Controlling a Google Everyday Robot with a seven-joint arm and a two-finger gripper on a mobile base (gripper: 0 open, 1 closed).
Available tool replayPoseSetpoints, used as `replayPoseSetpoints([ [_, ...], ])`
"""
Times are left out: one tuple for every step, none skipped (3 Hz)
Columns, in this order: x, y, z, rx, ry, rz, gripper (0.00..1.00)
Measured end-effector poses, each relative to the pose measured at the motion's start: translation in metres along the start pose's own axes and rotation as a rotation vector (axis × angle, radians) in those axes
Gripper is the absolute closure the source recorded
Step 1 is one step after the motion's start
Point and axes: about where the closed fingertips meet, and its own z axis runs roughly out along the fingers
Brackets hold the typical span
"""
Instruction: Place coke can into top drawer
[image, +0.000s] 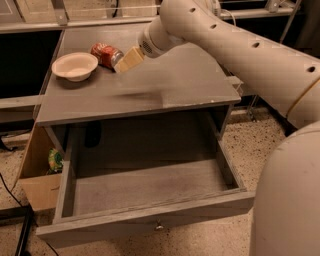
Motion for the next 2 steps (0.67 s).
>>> replayPoseSetpoints([
  [-0.017, 0.012, 0.018, -0.036, -0.019, -0.02, 0.0],
  [-0.029, 0.024, 0.035, -0.061, -0.024, -0.046, 0.0],
])
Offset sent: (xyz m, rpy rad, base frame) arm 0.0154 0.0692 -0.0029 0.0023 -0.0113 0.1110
